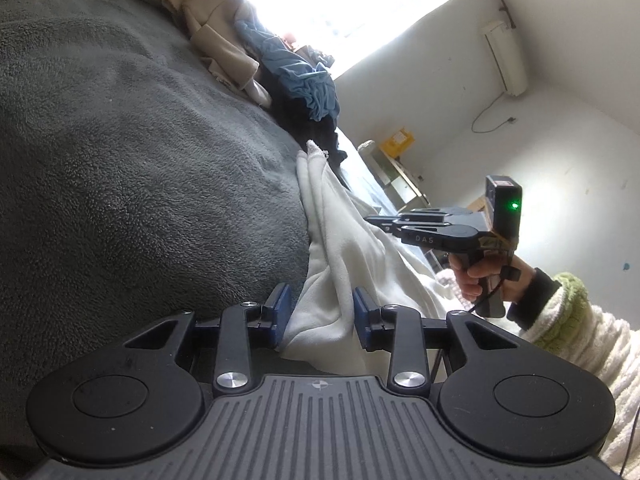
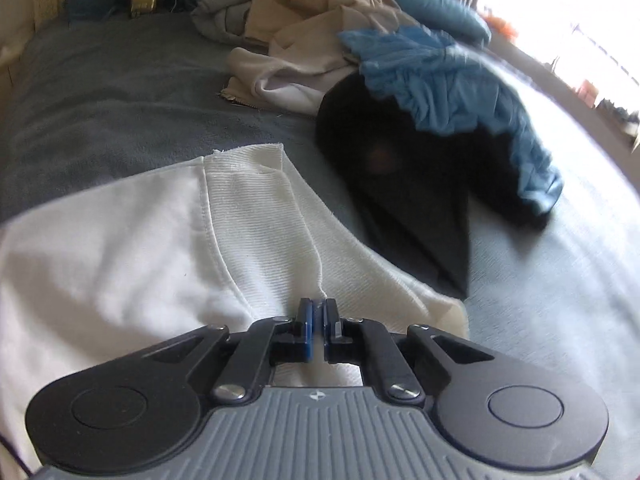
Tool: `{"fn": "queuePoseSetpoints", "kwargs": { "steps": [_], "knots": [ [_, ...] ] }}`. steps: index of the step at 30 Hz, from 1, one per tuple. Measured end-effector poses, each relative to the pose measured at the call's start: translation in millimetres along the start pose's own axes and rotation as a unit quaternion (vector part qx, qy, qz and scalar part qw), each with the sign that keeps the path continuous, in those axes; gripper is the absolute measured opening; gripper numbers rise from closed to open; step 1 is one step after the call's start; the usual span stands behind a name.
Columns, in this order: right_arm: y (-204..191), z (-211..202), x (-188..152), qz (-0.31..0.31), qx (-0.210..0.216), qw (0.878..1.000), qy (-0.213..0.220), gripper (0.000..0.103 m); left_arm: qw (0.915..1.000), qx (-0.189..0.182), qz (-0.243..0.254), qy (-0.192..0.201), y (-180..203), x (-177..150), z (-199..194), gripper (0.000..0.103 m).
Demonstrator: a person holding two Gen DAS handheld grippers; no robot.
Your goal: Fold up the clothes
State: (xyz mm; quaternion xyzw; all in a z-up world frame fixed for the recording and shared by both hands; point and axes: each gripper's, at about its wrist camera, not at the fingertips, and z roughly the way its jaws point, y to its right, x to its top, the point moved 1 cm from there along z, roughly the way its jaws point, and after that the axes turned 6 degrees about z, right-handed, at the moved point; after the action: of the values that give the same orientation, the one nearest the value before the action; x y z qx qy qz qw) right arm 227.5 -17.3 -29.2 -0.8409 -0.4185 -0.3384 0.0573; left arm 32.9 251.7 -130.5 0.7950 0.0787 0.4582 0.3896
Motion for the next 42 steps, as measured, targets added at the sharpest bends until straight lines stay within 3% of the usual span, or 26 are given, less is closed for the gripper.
{"fn": "queuePoseSetpoints", "kwargs": {
  "steps": [7, 12, 16, 19, 20, 21, 23, 28, 31, 36, 42],
  "knots": [
    [-16, -16, 15, -0.047, -0.099, 0.992, 0.066, 0.003, 1.0000, -0.004, 0.004, 0.002, 0, -2, -2, 0.033],
    [-17, 12, 20, -0.064, -0.122, 0.989, 0.049, 0.003, 0.9999, -0.004, 0.010, 0.002, 2, -4, -4, 0.033],
    [-19, 36, 12, -0.056, -0.116, 0.991, 0.036, 0.004, 0.9999, -0.004, 0.011, 0.001, 2, -3, -4, 0.033],
    [-12, 45, 9, -0.021, -0.106, 0.993, 0.039, 0.005, 0.9999, -0.003, 0.011, -0.001, 2, -3, -3, 0.032],
    [-5, 42, 11, 0.008, -0.097, 0.994, 0.045, 0.010, 0.9999, -0.002, 0.011, -0.001, 2, -3, -4, 0.032],
    [4, 37, 13, 0.043, -0.084, 0.994, 0.053, 0.014, 0.9999, -0.002, 0.010, -0.002, 2, -3, -4, 0.032],
    [29, 16, 14, 0.119, -0.066, 0.988, 0.078, 0.035, 1.0000, -0.001, 0.006, -0.001, 0, -1, -3, 0.032],
    [94, -61, -7, 0.282, -0.046, 0.947, 0.145, 0.036, 0.9994, 0.017, 0.015, 0.028, 7, 1, -17, 0.032],
    [119, -122, -40, 0.307, -0.055, 0.933, 0.178, 0.036, 0.9976, 0.023, 0.021, 0.062, 16, 7, -27, 0.032],
    [127, -184, -94, 0.250, -0.121, 0.948, 0.152, 0.036, 0.9955, 0.016, 0.064, 0.068, 47, 26, -12, 0.033],
    [130, -184, -154, 0.214, -0.167, 0.959, 0.084, 0.036, 0.9952, 0.009, 0.094, 0.027, 86, 44, 54, 0.033]
  ]
}}
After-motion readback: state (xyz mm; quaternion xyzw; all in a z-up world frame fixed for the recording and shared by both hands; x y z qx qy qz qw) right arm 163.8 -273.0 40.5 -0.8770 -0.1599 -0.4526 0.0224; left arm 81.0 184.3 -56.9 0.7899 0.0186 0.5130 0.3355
